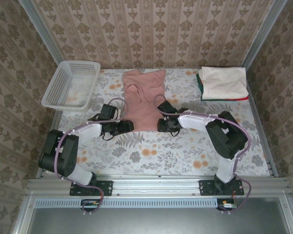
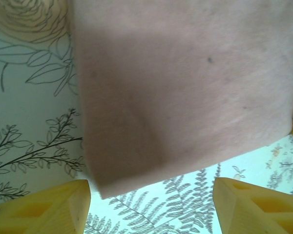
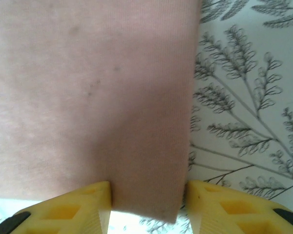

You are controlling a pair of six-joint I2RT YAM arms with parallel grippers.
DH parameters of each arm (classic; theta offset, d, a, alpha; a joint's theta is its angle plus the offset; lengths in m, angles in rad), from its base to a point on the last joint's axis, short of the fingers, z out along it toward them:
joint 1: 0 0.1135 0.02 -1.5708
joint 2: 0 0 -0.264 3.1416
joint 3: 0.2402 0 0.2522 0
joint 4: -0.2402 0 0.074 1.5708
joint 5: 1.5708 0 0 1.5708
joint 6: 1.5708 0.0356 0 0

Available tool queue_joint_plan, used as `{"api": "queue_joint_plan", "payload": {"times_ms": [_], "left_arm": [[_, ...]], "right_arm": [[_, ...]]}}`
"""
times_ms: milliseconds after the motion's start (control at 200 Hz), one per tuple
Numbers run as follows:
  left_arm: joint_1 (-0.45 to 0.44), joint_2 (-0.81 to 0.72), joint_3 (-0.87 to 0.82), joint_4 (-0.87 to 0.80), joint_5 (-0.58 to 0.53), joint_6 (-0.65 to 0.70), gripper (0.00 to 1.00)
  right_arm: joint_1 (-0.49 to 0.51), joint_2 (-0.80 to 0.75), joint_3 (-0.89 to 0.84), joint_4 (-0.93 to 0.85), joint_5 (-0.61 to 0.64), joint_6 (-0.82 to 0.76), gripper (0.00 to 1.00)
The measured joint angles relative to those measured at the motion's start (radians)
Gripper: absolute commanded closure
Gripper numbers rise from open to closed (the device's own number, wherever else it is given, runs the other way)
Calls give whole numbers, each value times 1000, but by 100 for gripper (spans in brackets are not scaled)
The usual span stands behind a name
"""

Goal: Fold and stack the t-shirts

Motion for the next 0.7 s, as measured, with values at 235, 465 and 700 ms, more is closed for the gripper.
{"api": "queue_joint_plan", "payload": {"times_ms": [235,465,700], "left_arm": [[-1,32,-1,21,-17,-15,39],[1,54,4,13,-54,-32,58],[2,78,32,-27,-75,-36,66]], "right_arm": [[0,6,13,-6,3,1,50],[11,15,26,-27,40,8,47],[21,17,30,-26,55,11,45]]}}
